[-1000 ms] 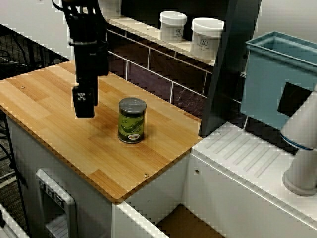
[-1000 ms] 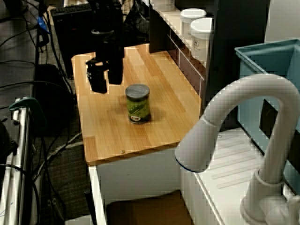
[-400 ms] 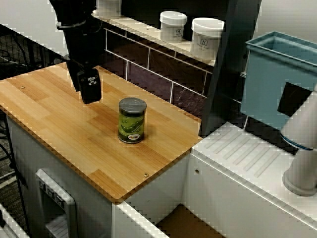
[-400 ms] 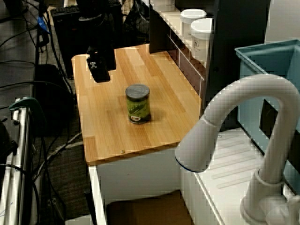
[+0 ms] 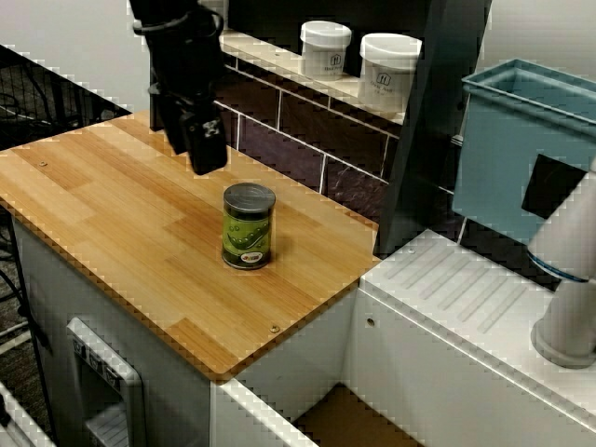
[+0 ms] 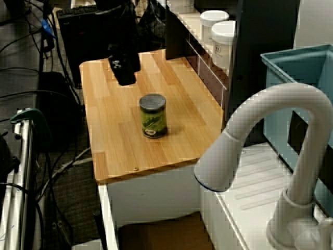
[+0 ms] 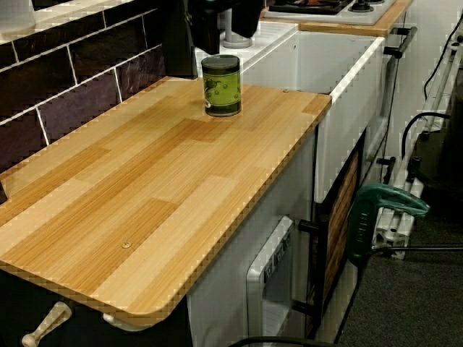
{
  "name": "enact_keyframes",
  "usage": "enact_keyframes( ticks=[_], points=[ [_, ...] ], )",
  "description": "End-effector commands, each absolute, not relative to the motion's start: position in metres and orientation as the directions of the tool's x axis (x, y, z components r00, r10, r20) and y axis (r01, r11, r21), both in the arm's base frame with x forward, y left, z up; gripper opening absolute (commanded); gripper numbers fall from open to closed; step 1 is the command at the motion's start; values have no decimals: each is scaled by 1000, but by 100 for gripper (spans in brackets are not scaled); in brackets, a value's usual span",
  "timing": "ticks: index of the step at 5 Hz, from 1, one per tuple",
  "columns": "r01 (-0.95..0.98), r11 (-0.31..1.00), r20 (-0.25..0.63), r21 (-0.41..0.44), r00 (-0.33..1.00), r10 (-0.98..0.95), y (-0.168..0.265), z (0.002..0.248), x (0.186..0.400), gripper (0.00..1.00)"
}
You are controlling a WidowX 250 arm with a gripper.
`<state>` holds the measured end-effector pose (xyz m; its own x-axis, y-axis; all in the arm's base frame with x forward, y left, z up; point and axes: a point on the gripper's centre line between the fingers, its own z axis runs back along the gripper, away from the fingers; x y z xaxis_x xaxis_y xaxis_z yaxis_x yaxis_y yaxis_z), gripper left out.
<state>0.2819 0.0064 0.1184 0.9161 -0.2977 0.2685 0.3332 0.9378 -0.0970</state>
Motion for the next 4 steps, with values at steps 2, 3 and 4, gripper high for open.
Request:
enact_keyframes(
  ticks=[2, 3, 4],
  points=[
    [226, 969, 340, -98, 923, -181, -29, 117, 325, 100],
    [212, 972, 322, -97, 931, -171, -32, 109, 338, 100],
    [203, 975, 316, -91, 934, -165, -31, 102, 347, 100]
  ],
)
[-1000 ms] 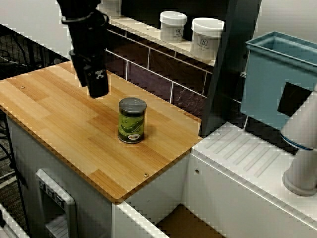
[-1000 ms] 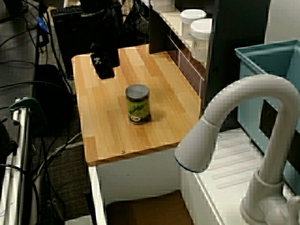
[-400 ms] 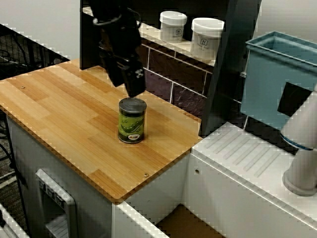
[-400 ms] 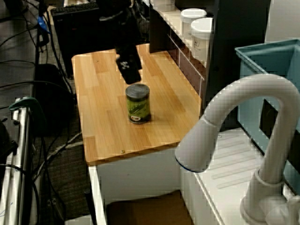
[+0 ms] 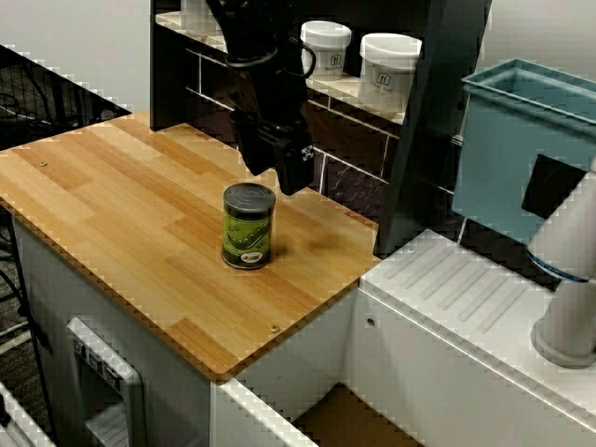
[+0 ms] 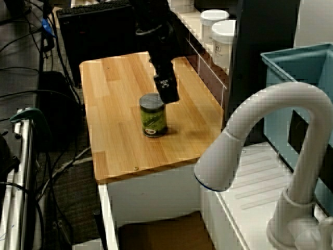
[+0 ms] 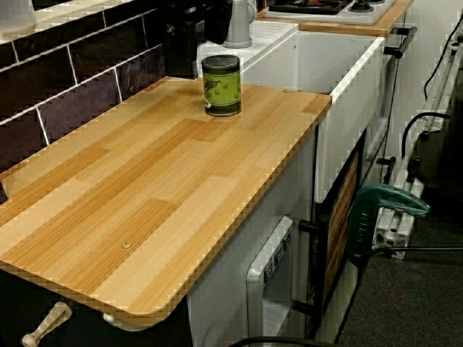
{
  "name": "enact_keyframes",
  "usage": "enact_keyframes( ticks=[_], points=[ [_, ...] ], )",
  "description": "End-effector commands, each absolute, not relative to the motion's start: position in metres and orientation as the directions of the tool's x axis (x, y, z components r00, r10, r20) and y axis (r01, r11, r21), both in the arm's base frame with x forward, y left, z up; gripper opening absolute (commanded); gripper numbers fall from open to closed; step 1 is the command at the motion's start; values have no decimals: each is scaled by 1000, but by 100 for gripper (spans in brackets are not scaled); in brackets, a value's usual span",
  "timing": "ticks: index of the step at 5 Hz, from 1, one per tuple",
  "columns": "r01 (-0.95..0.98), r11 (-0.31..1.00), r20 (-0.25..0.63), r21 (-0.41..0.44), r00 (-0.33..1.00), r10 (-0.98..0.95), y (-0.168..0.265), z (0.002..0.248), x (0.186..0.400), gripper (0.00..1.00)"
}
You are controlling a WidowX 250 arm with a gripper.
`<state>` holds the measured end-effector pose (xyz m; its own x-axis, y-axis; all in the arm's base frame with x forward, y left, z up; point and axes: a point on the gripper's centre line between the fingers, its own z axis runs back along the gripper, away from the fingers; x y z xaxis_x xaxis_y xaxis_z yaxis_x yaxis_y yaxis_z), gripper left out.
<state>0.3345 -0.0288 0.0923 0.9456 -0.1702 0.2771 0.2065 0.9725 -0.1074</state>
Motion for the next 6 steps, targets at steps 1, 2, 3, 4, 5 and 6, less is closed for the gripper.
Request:
enact_keyframes(
  ticks=[1, 2, 3, 4, 5, 6],
  points=[
    [197, 977, 300, -84, 940, -164, -28, 93, 351, 100],
    [195, 978, 289, -74, 943, -166, -29, 83, 349, 100],
    [193, 979, 273, -67, 947, -168, -30, 72, 347, 100],
    [187, 980, 269, -62, 949, -164, -30, 67, 342, 100],
    [194, 980, 260, -50, 950, -174, -31, 61, 333, 100],
    [184, 981, 253, -58, 954, -164, -24, 64, 324, 100]
  ],
)
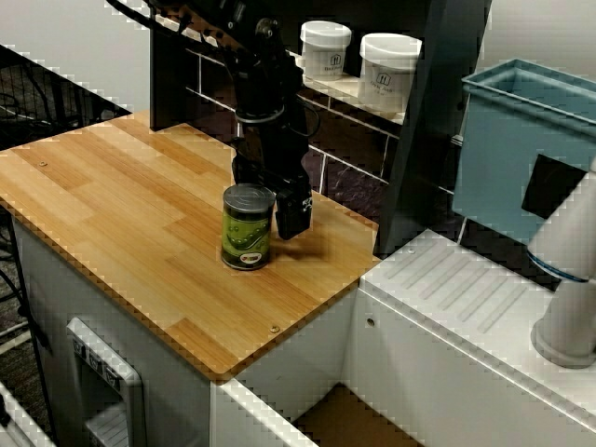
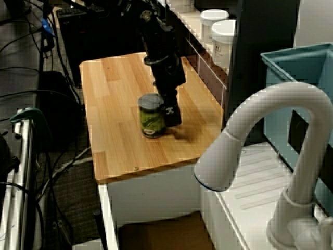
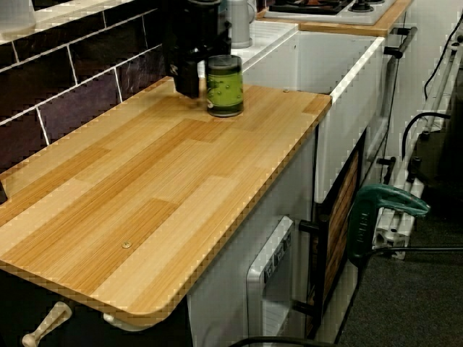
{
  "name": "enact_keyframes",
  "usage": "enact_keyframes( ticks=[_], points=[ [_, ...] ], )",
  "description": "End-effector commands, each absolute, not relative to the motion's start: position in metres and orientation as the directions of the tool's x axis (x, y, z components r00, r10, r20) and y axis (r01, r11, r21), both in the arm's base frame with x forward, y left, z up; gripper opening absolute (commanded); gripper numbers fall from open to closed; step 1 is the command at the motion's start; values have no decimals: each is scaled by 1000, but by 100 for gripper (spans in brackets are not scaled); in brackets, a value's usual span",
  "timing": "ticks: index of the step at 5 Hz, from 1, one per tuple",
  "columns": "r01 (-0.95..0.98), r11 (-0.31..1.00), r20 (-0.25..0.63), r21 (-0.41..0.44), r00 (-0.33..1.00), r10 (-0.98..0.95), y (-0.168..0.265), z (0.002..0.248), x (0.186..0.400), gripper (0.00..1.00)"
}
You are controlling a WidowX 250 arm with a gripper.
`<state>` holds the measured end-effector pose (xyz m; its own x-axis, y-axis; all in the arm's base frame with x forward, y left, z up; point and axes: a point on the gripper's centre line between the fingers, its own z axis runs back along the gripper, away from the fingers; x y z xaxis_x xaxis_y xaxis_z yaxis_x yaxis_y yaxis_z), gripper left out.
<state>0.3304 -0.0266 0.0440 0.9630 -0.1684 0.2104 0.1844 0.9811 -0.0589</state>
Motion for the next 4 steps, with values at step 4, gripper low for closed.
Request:
enact_keyframes(
  ticks=[4],
  points=[
    [201, 977, 265, -74, 948, -175, 3, 80, 279, 100]
  ],
)
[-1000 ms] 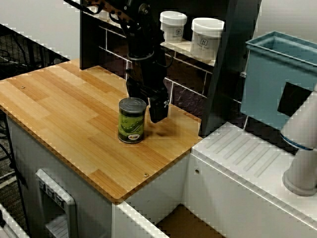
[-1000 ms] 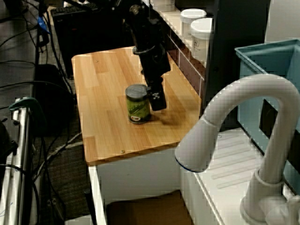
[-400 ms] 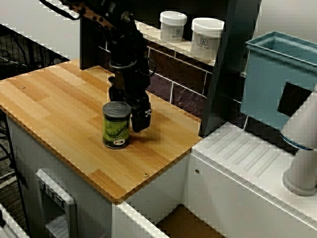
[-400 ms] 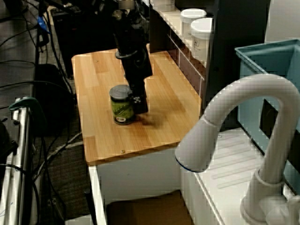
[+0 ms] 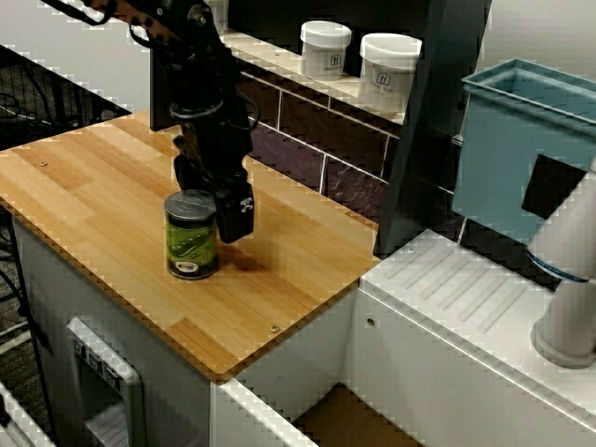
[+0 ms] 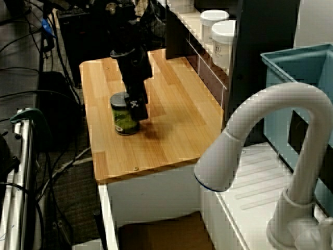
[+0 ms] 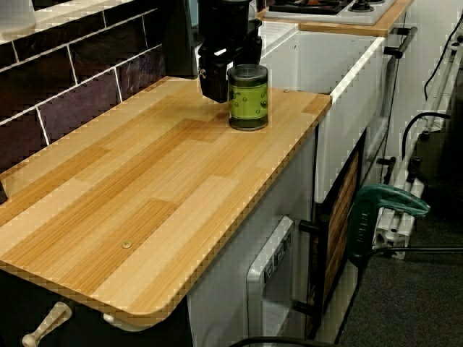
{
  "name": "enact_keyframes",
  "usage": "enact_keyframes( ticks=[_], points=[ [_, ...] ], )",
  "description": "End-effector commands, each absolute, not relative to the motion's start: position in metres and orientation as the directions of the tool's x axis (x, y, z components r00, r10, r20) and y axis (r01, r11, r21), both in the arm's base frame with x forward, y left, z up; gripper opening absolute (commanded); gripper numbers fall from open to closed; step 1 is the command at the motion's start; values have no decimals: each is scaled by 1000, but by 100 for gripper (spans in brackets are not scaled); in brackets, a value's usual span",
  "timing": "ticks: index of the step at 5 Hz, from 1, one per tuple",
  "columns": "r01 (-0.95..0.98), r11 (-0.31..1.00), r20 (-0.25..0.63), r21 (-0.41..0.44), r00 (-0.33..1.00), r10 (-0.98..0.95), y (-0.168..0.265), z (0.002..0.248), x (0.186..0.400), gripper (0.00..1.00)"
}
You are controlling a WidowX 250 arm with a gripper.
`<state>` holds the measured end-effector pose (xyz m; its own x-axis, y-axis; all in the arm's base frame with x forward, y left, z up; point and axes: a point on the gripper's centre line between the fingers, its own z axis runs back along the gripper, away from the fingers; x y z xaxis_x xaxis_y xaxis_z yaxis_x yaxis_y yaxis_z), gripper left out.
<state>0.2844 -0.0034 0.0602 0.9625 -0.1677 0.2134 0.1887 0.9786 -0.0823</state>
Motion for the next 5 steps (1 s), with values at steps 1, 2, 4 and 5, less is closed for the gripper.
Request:
enact_keyframes(
  ticks=[1, 2, 4, 5],
  points=[
    [200, 977, 268, -76, 948, -173, 8, 84, 274, 100],
    [198, 976, 270, -86, 948, -169, 13, 88, 271, 100],
    [173, 979, 266, -109, 954, -139, 20, 93, 271, 100],
    [154, 978, 268, -143, 957, -111, 23, 104, 269, 100]
  ],
)
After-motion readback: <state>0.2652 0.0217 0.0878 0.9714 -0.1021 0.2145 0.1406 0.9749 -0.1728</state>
